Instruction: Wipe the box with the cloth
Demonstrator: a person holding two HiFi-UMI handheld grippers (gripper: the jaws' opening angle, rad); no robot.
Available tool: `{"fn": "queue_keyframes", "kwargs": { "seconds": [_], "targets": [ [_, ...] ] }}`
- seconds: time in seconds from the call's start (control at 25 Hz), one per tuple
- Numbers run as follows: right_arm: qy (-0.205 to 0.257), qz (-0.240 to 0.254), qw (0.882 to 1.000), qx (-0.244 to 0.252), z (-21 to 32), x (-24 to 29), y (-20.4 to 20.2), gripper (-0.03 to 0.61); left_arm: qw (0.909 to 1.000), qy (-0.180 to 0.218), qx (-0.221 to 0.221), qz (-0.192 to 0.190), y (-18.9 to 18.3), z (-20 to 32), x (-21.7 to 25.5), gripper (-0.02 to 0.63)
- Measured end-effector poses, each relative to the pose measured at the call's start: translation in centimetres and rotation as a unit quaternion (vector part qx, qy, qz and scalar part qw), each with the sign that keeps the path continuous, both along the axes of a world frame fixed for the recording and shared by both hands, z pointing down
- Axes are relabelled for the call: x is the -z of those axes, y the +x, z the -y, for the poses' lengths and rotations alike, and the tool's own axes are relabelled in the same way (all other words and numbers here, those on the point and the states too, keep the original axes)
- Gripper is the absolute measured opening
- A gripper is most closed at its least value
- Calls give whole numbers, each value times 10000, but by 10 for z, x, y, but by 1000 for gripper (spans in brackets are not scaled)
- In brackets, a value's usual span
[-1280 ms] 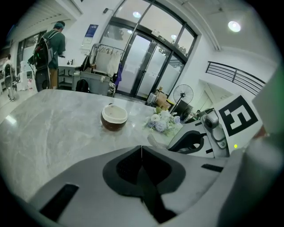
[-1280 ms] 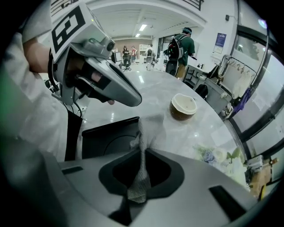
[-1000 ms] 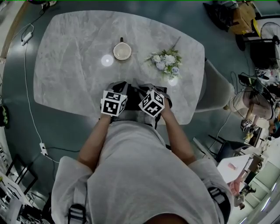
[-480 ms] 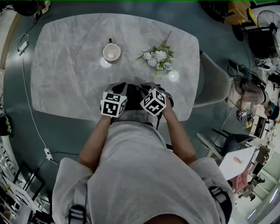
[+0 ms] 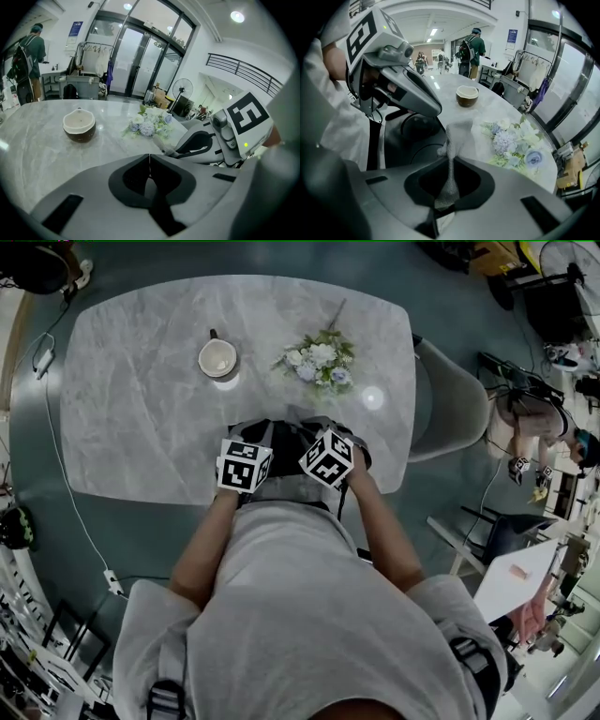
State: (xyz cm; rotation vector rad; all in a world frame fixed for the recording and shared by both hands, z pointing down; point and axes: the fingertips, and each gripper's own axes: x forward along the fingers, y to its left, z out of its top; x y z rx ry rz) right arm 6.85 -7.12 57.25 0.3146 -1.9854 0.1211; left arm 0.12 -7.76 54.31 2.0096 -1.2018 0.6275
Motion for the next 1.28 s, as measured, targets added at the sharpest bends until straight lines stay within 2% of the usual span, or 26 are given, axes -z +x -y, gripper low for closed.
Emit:
{"fn": "queue_keyframes", "kwargs": {
  "seconds": [0.24, 0.64, 0.96, 1.08, 1.28],
  "targets": [
    [-46, 91, 9999, -16, 0, 1, 9, 49, 9999, -12, -86, 74, 14, 1, -1, 25],
    [38, 341, 9991, -247, 8, 7, 30, 49, 9998, -29, 29, 214, 30, 0, 3, 25],
    [232, 705, 9961, -480, 12, 15, 46, 49, 9985, -82, 238, 494, 37, -30, 10, 25],
    [29, 1090, 9898, -913, 15, 18, 55, 49, 9978, -112, 283, 591, 34, -39, 11, 25],
    [-543, 1783, 9663, -1774, -4, 14, 67, 49, 9976, -189, 161, 649, 33, -56, 5, 25]
  ]
}}
